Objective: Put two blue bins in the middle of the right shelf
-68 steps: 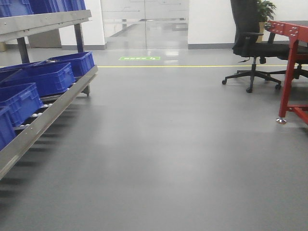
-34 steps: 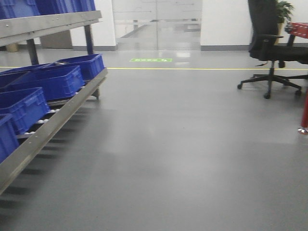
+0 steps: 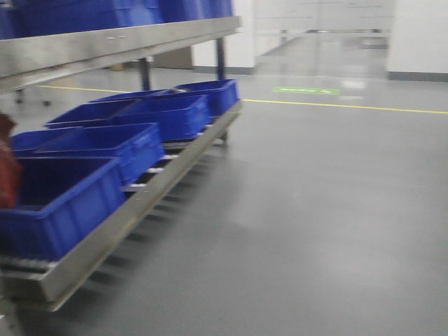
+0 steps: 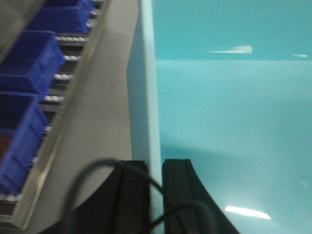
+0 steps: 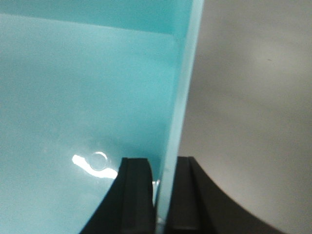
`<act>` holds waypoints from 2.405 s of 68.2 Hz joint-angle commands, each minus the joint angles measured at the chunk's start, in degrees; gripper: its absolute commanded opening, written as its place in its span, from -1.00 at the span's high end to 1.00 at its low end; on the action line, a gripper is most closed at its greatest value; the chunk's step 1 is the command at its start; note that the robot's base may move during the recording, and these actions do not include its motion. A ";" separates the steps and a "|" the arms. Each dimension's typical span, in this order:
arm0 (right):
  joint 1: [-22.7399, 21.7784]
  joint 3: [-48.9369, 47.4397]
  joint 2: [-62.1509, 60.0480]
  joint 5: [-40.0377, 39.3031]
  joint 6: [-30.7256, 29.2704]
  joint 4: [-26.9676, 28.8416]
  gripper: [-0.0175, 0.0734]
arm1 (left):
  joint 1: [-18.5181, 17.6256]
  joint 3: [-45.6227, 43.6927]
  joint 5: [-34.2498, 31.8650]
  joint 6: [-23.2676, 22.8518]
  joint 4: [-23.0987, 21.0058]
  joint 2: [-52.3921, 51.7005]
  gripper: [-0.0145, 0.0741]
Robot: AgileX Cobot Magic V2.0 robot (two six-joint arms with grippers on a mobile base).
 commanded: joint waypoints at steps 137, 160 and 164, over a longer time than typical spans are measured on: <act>-0.04 -0.47 0.04 -1.97 -0.76 0.29 0.95 | -0.41 -0.92 -12.36 0.38 -1.43 -0.92 0.92; -0.04 -0.47 0.04 -1.97 -0.76 0.29 0.95 | -0.41 -0.92 -12.36 0.38 -1.43 -0.92 0.92; -0.04 -0.47 0.04 -1.97 -0.76 0.29 0.95 | -0.41 -0.92 -12.36 0.38 -1.43 -0.92 0.92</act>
